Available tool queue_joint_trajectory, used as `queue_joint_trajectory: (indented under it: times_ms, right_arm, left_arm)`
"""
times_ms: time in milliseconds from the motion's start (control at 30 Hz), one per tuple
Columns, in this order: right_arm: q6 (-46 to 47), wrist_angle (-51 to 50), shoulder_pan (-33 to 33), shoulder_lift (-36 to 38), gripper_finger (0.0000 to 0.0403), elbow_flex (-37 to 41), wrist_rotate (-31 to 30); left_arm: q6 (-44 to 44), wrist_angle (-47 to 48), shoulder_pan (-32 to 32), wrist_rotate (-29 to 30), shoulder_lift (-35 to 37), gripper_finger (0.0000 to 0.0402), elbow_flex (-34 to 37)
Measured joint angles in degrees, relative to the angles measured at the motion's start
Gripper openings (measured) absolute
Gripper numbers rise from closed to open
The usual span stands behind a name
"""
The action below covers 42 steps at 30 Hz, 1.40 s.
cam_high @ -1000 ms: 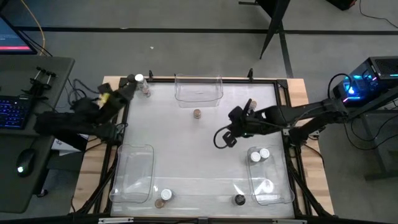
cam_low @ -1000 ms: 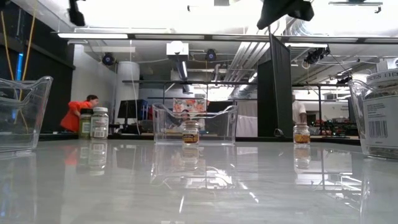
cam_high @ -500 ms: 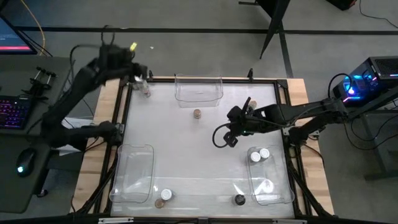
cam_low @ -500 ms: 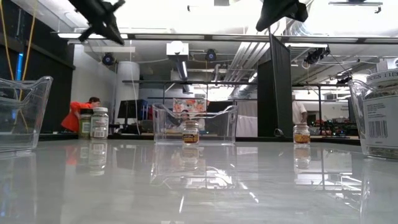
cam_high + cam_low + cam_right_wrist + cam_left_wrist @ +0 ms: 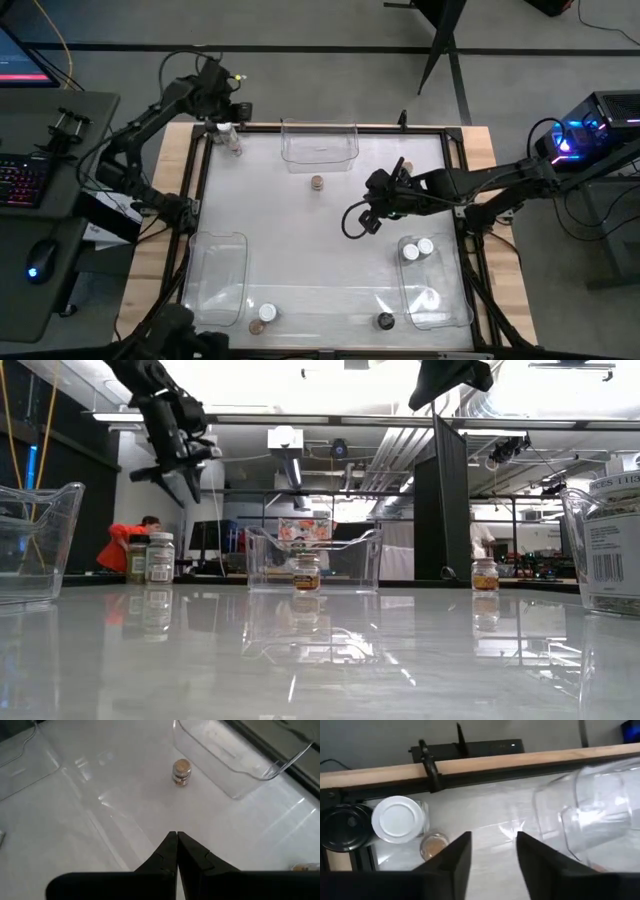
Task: Sort spices by type
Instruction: Put the white seasoning bottle into the bottom right transparent bin
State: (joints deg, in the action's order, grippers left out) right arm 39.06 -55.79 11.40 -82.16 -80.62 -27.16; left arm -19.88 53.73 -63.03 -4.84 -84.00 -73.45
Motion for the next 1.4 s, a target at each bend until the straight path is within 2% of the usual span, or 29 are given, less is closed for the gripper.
queue_joint_trajectory:
  times_ms: [167, 267, 367, 500, 533, 767, 1100, 1400]
  right_arm:
    - [-1.64, 1.48, -0.41, -0.03, 0.0, 0.72, -0.64]
    - [-1.69, 2.38, -1.03, -0.08, 0.0, 1.76, -0.64]
    - [1.34, 4.31, -1.97, -0.06, 0.0, 3.85, -0.32]
    - [5.94, 6.03, -3.12, -0.08, 0.0, 6.29, 0.32]
    - [6.45, 6.2, -3.38, -0.08, 0.0, 6.78, 0.63]
    - [5.16, 6.63, -4.8, -0.08, 0.0, 7.69, 1.95]
    - [-0.25, 6.78, -6.92, -0.08, 0.0, 7.69, 2.47]
    - [-2.03, 6.78, -7.29, -0.08, 0.0, 7.69, 3.46]
  left_arm:
    - [-1.03, 0.38, -0.92, 1.28, -1.5, 0.0212, -0.09]
    - [-1.05, -0.93, -2.09, 3.29, -2.09, 0.021, -0.09]
    - [-0.68, -0.93, -2.99, 6.2, -3.06, 0.0161, -0.09]
    - [0.47, -1.06, -3.07, 10.08, -3.59, 0.0032, -0.08]
    - [0.44, -1.55, -3.07, 10.44, -3.56, 0.0017, -0.06]
    - [-1.4, -4.45, -1.43, 16.81, -3.33, 0.0003, 1.44]
    - [-11.46, -5.9, 4.2, 29.02, -1.48, 0.0, 7.14]
    - [-13.08, -12.99, 4.76, 31.0, 0.27, 0.0, 12.15]
